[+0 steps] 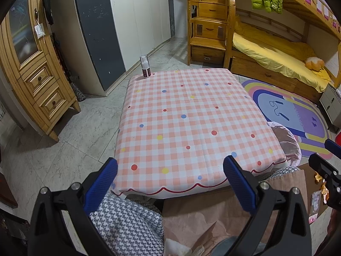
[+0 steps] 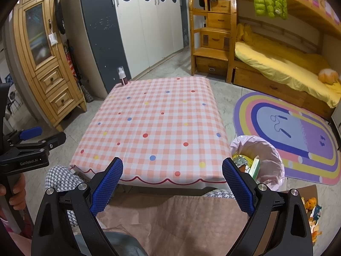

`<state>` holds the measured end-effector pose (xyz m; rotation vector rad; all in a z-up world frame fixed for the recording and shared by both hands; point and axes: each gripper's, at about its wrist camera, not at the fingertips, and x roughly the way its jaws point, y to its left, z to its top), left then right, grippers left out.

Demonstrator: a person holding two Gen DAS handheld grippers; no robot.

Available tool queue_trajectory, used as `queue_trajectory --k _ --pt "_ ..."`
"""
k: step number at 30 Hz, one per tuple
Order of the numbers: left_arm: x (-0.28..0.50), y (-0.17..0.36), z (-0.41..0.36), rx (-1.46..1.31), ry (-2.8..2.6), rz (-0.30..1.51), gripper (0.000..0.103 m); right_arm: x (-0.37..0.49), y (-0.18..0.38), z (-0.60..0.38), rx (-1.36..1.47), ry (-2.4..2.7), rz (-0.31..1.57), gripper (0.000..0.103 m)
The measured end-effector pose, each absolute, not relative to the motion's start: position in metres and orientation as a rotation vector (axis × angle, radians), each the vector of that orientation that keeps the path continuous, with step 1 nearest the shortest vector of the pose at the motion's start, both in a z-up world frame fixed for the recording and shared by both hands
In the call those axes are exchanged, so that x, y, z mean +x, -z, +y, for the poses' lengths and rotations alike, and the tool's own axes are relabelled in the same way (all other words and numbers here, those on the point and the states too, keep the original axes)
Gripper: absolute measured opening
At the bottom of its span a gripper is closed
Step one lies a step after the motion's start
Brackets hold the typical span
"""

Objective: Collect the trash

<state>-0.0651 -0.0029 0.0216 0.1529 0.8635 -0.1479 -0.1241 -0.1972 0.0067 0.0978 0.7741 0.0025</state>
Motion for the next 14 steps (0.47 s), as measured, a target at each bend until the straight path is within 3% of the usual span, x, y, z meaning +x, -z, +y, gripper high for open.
queue_trajectory --k 14 --pt "-0.032 0.004 -0.004 0.111 0.17 0.918 0.096 -0.124 0.003 -0.242 0.161 0.139 0.748 0.093"
